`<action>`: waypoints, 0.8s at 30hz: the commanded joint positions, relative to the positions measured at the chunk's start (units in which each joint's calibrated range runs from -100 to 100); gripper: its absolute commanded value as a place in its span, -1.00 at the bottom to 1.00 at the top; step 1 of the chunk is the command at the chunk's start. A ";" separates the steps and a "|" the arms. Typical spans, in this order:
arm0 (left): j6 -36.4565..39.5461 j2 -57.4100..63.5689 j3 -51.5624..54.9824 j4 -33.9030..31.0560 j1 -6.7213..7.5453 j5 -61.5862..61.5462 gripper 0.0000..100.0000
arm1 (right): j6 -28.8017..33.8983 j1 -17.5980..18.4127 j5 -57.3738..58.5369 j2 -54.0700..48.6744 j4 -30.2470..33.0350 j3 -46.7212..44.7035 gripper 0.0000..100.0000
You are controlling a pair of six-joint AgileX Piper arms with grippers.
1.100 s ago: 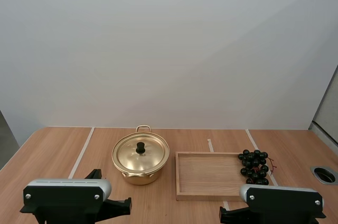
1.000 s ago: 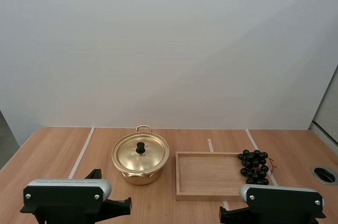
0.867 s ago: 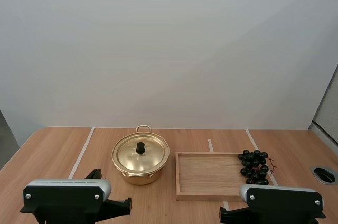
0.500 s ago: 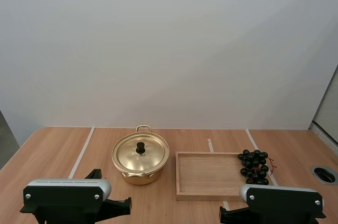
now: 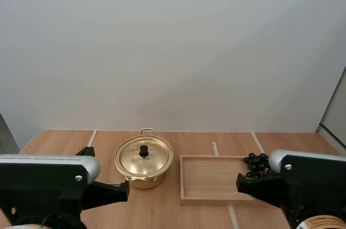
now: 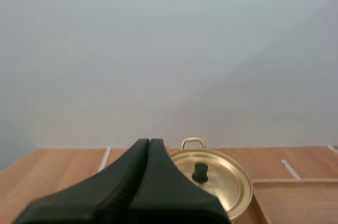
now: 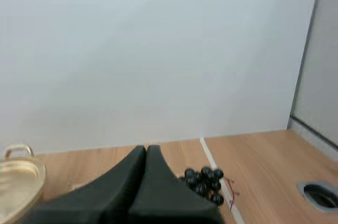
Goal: Open the lid, put the grape in the pot, and close it
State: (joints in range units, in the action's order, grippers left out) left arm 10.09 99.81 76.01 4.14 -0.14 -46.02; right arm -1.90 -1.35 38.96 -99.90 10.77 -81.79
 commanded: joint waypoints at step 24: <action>-18.24 -37.46 -26.38 11.18 0.14 -25.48 1.00 | -10.82 -0.23 52.20 24.46 2.99 31.52 1.00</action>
State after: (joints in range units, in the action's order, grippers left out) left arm 6.66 79.94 49.53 5.00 -0.14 -72.40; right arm -10.56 -1.35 88.34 -84.35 13.29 -51.02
